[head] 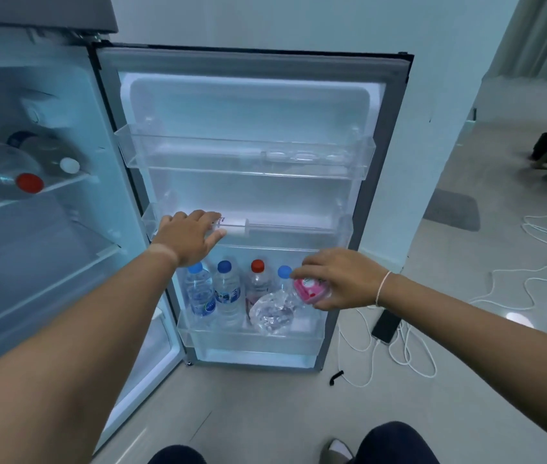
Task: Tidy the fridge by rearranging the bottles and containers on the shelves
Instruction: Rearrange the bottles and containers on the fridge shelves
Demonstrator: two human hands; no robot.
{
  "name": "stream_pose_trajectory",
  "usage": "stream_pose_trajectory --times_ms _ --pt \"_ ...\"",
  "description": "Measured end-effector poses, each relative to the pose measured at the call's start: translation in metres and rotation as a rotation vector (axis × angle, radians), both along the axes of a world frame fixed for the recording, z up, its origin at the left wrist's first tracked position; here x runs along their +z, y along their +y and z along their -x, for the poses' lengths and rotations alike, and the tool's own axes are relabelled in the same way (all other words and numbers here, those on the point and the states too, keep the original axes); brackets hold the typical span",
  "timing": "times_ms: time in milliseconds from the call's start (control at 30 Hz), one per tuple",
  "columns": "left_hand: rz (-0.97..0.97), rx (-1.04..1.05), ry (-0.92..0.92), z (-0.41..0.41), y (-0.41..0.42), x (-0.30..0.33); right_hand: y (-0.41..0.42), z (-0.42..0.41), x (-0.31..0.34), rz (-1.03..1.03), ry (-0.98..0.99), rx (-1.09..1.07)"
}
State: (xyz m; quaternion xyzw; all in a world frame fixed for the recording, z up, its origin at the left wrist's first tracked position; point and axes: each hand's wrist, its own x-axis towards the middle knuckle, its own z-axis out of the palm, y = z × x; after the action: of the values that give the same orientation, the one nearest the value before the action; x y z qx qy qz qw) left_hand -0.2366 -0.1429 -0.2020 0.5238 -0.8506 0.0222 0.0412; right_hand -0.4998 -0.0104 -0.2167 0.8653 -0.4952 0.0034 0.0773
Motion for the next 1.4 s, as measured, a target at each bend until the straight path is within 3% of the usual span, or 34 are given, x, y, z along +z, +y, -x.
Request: stream_pose_trajectory --times_ms 267,567,867,1167,1400 --pt "0.024 -0.005 0.036 0.0 -0.001 -0.004 -0.02 -0.001 -0.059 -0.316 0.259 -0.302" --pt "0.059 -0.003 0.048 0.002 -0.007 -0.007 -0.064 0.006 -0.113 -0.381 0.143 -0.637" --pt "0.067 0.008 0.059 0.006 -0.008 -0.008 -0.101 0.004 -0.153 -0.33 0.174 -0.65" --pt "0.091 0.019 0.036 0.007 -0.009 -0.01 -0.104 0.001 -0.196 -0.282 0.014 -0.686" --pt "0.083 0.013 0.035 0.006 -0.009 -0.01 -0.1 0.001 -0.192 -0.306 -0.165 -0.723"
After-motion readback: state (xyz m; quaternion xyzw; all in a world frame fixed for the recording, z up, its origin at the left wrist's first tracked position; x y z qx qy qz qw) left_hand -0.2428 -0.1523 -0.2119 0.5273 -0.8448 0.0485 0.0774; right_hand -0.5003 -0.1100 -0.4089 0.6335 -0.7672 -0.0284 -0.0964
